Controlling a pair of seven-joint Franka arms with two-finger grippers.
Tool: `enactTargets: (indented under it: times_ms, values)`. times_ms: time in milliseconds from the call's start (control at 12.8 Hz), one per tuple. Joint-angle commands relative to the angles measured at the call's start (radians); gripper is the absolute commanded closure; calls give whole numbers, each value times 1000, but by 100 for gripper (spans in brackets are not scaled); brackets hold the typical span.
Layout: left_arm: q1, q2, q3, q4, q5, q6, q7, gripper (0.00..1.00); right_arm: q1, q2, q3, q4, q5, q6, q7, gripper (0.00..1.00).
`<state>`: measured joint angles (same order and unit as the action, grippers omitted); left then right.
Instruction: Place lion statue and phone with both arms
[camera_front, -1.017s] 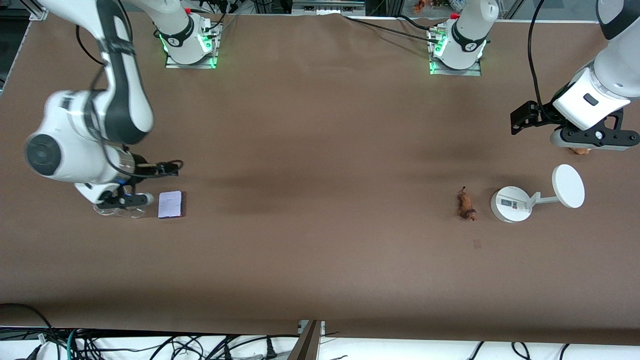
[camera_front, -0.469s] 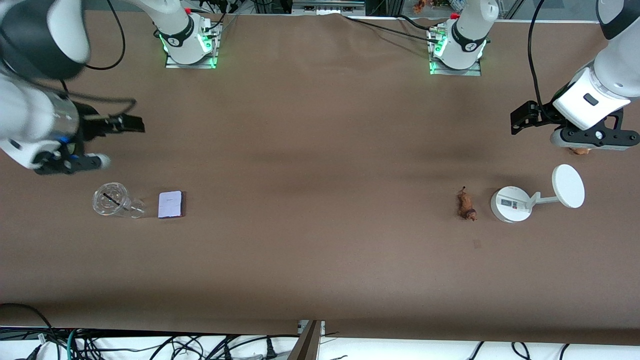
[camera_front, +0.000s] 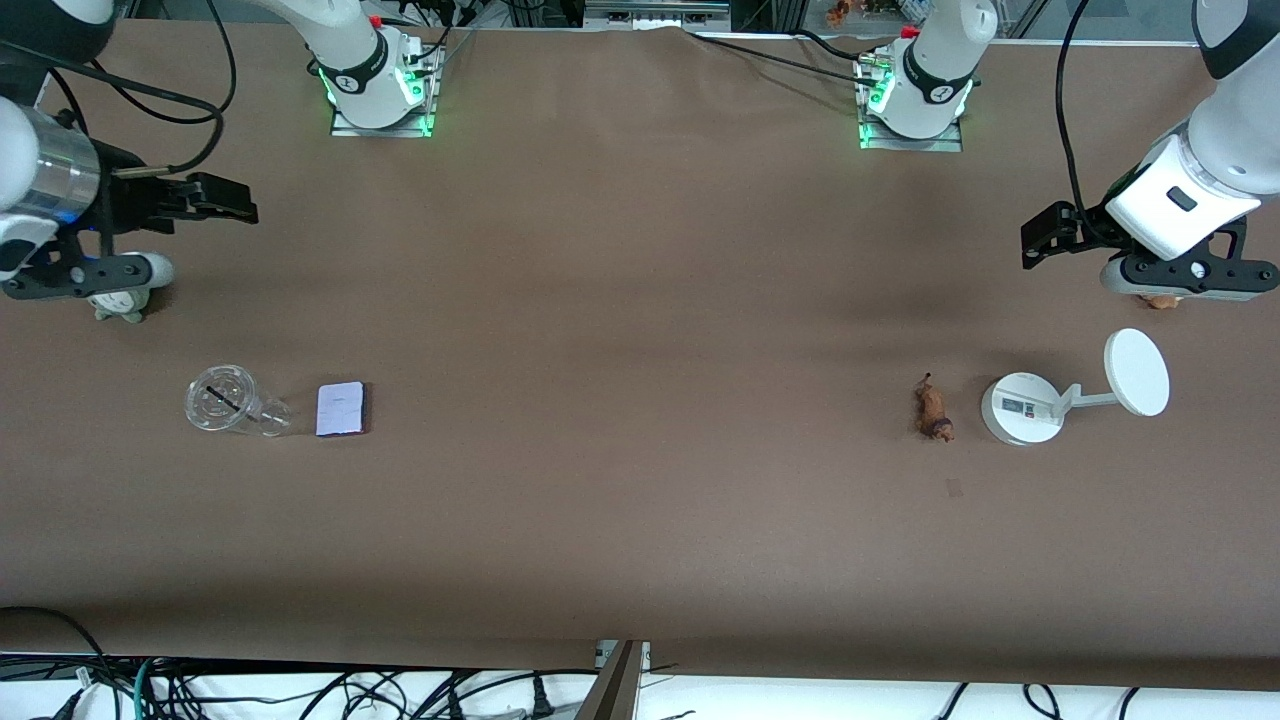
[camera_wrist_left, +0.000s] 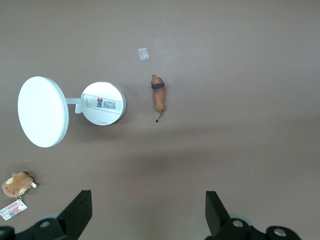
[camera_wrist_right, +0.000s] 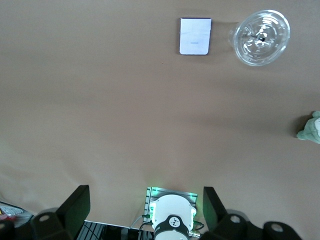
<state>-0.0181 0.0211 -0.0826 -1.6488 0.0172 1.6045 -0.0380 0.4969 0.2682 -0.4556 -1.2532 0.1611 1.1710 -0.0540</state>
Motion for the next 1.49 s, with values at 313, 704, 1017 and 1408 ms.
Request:
enactTargets:
  times_ms: [313,704,1017,1408]
  values:
    - [-3,6,0,26,-3,-24,1,0,-431,-98,549,-49,-163,-39,143,0]
    - [-3,6,0,26,-3,-23,3,0,-458,-263,554,-241,-169,122,126,0]
    - [-2,8,3,26,-3,-23,3,0,-503,-316,574,-313,-160,164,123,0]
    - [-2,6,3,26,-3,-23,3,0,-505,-311,574,-307,-158,171,117,0]
